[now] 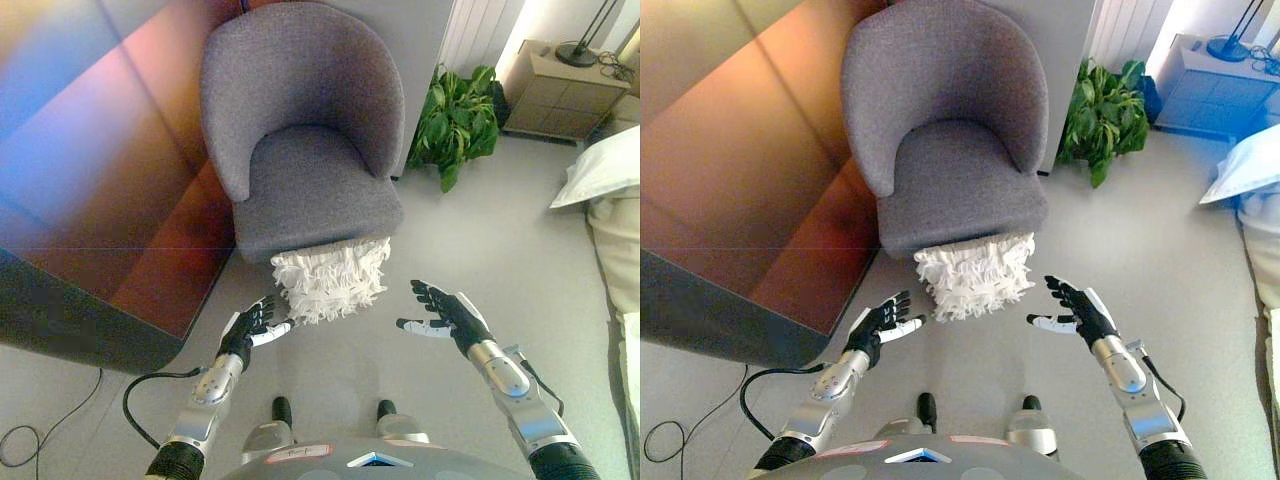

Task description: Pick up the pillow and put it on the sofa.

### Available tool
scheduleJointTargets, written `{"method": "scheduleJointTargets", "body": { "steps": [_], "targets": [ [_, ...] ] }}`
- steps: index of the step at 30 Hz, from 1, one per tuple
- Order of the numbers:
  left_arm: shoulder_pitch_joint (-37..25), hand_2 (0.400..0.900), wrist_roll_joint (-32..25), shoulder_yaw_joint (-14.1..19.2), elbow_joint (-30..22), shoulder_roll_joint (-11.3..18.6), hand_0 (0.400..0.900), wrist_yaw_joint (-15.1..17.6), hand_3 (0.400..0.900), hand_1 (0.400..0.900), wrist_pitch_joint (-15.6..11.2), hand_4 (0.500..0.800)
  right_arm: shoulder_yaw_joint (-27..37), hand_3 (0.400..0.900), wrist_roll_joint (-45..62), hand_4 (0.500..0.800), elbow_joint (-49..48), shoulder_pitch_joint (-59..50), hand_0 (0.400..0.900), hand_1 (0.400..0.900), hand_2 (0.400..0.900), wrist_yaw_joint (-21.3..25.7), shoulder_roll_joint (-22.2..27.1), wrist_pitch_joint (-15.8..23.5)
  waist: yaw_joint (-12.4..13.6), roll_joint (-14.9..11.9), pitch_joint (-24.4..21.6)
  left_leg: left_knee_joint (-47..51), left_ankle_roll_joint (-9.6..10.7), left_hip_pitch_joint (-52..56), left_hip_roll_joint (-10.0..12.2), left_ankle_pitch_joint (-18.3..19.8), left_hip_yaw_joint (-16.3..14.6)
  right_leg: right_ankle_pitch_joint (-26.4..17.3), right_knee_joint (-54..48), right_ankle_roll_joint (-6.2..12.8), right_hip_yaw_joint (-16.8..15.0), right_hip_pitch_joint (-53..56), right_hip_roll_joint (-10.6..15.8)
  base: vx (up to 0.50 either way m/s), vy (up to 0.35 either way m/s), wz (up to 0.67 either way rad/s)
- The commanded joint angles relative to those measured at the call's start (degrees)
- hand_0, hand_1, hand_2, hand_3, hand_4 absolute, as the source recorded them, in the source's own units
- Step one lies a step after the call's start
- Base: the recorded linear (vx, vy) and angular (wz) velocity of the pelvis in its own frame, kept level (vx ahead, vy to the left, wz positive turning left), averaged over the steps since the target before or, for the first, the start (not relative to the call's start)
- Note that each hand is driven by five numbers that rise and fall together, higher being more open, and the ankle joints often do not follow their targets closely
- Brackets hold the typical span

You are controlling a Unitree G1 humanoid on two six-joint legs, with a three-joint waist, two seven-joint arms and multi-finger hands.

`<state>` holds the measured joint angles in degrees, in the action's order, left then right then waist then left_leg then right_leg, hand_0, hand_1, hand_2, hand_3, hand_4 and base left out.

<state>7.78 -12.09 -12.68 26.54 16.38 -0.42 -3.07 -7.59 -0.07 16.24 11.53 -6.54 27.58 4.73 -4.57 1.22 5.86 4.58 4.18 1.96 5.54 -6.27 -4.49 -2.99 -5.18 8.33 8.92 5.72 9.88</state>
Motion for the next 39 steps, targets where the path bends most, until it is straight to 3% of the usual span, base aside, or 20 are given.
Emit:
{"method": "scheduleJointTargets", "body": {
  "steps": [1, 12, 15, 20, 24, 28, 32, 34, 39],
  "targets": [
    [-4.06, 0.900, 0.50, 2.11, -2.65, 4.11, 0.900, 0.99, 0.900, 0.900, -3.49, 0.800, 1.78, 0.900, 1.83, 0.800, -4.06, -3.35, 0.900, 0.900, 0.900, 0.96, 0.33, 3.72, 0.00, -2.95, -1.06, -5.78, -0.37, -1.77, -1.14, 5.77, 0.31, 2.20, 1.71, -2.02, 2.49, -0.88, -2.50, 0.01, -0.044, 0.01],
    [-4.83, 0.900, -0.23, 1.30, -3.18, 4.10, 0.900, 0.89, 0.900, 0.900, -3.37, 0.800, 2.37, 0.900, 1.00, 0.800, -5.66, -4.45, 0.900, 0.900, 0.900, 1.86, 1.66, 4.63, -0.14, -2.87, 0.19, -9.19, 1.03, -3.32, 0.99, 6.03, 1.48, 3.28, 2.35, -3.62, 2.17, -1.36, -4.69, 0.00, -0.080, 0.03],
    [-5.25, 0.900, -0.83, 1.23, -3.26, 3.92, 0.900, 0.75, 0.900, 0.900, -3.21, 0.800, 1.93, 0.900, 1.60, 0.800, -5.55, -5.30, 0.900, 0.900, 0.900, 2.01, 1.74, 4.78, 0.22, -3.55, 1.71, -17.39, 1.66, -6.42, 1.59, 7.20, 2.84, 3.82, 2.82, -4.84, 1.42, -1.22, -5.64, -0.02, -0.169, -0.02],
    [-5.57, 0.900, -1.74, 0.23, -3.78, 3.27, 0.900, 0.46, 0.900, 0.900, -2.79, 0.800, 1.43, 0.900, 1.78, 0.800, -5.21, -6.35, 0.900, 0.900, 0.900, 2.77, 2.37, 4.59, 1.75, -4.25, 5.16, -35.34, 0.46, -14.09, 1.09, 3.69, 5.91, 4.42, 2.62, -6.91, 1.35, 1.26, -7.14, 0.02, -0.118, -0.09],
    [-5.65, 0.900, -2.58, 0.16, -4.12, 3.15, 0.900, 1.03, 0.900, 0.900, -2.75, 0.800, 1.57, 0.900, 1.55, 0.800, -4.39, -7.52, 0.900, 0.900, 0.900, 3.80, 2.25, 4.49, 2.72, -4.53, 5.56, -28.45, 0.10, -19.82, -0.80, 3.91, 6.07, 5.55, 2.58, -6.42, 1.11, 2.06, -7.35, 0.12, -0.004, -0.05],
    [-6.09, 0.900, -2.38, -0.69, -3.89, 2.88, 0.900, 2.13, 0.900, 0.900, -2.89, 0.800, 0.60, 0.900, 1.11, 0.800, -2.81, -8.83, 0.900, 0.900, 0.900, 5.34, 2.53, 4.85, 4.43, -3.45, 5.83, -10.93, 1.70, -22.27, 0.63, -5.53, 6.06, 6.59, 1.59, -5.51, 0.02, 3.25, -9.33, 0.21, 0.069, -0.15],
    [-6.87, 0.900, -3.01, -0.44, -3.60, 2.75, 0.900, 3.54, 0.900, 0.900, -3.16, 0.800, -0.73, 0.900, 0.28, 0.800, -1.94, -10.65, 0.900, 0.900, 0.900, 6.32, 2.57, 4.75, 5.76, -2.61, 5.44, -3.65, 3.12, -23.18, 1.38, -9.72, 3.04, 8.69, 0.31, -4.68, -2.13, 5.67, -10.19, 0.22, 0.097, -0.43],
    [-6.61, 0.900, -4.17, -0.09, -3.90, 2.90, 0.900, 4.38, 0.900, 0.900, -3.48, 0.800, -1.49, 0.900, -0.13, 0.800, -1.82, -10.95, 0.900, 0.900, 0.900, 6.18, 1.93, 4.42, 6.39, -2.84, 4.26, -3.95, 2.23, -21.92, 2.11, -9.43, 2.15, 10.63, 0.66, -4.27, -3.24, 7.63, -9.27, 0.31, 0.182, -0.44],
    [-8.56, 0.900, -3.65, 0.07, -4.23, 4.83, 0.900, 5.88, 0.900, 0.900, -3.85, 0.800, -2.22, 0.900, 0.21, 0.800, -0.99, -11.64, 0.900, 0.900, 0.900, 6.23, -0.32, 3.80, 7.29, -5.96, 2.45, -10.06, -1.28, -22.26, 0.32, -5.00, -0.95, 12.39, 9.56, -1.71, -3.07, 7.51, -3.87, 0.38, 0.186, -0.27]
  ]
}}
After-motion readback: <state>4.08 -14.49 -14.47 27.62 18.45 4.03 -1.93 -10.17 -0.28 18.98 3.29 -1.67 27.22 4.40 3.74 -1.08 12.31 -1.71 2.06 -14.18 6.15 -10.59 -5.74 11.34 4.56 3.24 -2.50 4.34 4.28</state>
